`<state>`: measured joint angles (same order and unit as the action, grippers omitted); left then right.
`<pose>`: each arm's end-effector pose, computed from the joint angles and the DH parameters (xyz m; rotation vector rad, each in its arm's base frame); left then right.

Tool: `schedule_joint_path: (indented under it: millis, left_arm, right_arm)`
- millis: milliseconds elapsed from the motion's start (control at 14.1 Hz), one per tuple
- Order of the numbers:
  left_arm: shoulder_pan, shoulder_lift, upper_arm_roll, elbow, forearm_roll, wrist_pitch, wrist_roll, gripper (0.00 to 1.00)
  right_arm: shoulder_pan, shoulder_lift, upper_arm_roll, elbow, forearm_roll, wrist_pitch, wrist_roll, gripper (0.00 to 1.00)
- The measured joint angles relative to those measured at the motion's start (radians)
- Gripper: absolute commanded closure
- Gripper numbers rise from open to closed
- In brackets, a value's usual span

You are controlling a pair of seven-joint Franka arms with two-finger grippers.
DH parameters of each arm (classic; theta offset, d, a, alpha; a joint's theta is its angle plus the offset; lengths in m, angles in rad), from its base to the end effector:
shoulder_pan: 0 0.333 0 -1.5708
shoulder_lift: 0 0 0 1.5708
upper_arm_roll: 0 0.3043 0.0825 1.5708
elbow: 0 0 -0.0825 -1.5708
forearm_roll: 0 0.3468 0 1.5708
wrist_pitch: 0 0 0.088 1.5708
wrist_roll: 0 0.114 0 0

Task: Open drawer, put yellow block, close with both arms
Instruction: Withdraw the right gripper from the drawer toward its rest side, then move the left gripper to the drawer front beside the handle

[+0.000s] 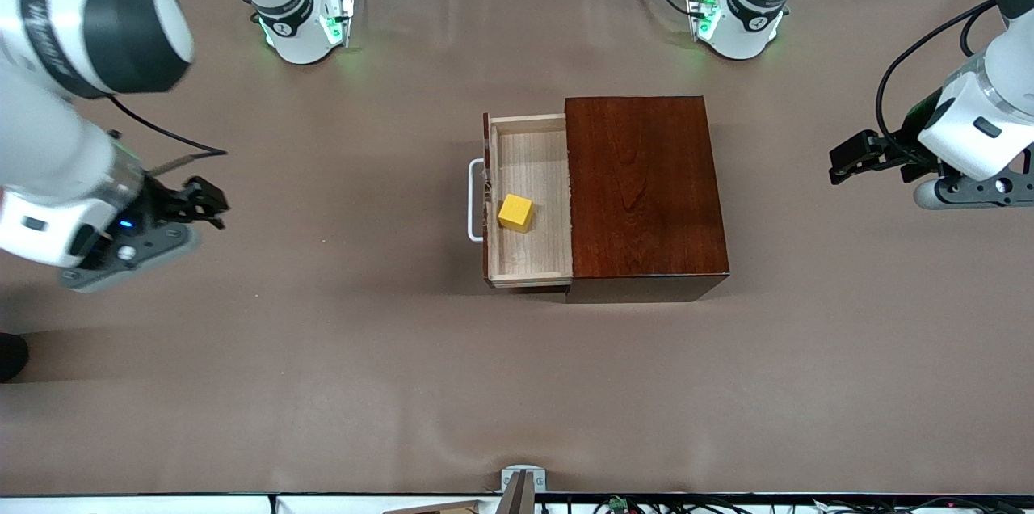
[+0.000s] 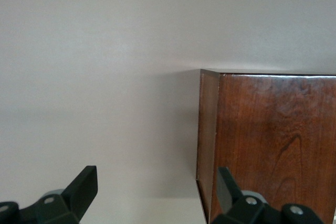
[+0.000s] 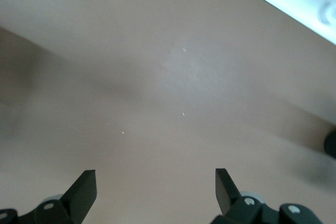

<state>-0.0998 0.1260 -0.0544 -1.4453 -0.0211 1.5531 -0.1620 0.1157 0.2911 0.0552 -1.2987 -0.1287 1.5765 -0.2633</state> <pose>0.5462 -0.0853 0.5914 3.1166 0.0124 -0.0346 0.5956 0.0829 0.5625 2.9585 0.6516 -0.0276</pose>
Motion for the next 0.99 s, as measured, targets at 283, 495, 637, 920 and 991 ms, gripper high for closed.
schedule_joint_path:
  millis: [283,495,637,920,991]
  left_arm:
    - [-0.018,0.0,-0.155,0.004,-0.006,0.002,-0.006,0.0]
    - [-0.052,0.015,-0.305,-0.001,-0.007,0.02,-0.028,0.0]
    - [-0.111,0.057,-0.381,-0.005,-0.006,0.11,-0.033,0.0]
    - [-0.34,0.204,-0.404,0.026,0.058,0.29,0.012,0.0]
    - [-0.385,0.246,-0.404,0.047,0.076,0.329,0.078,0.0]
  right_arm:
    - [-0.056,-0.117,-0.003,-0.127,0.08,-0.004,0.066,0.0]
    - [-0.102,-0.175,-0.012,-0.186,0.115,-0.008,0.1,0.0]
    - [-0.108,-0.196,-0.014,-0.195,0.117,-0.024,0.18,0.0]
    - [-0.109,-0.246,-0.03,-0.242,0.118,-0.029,0.247,0.0]
    - [-0.11,-0.26,-0.041,-0.254,0.118,-0.032,0.25,0.0]
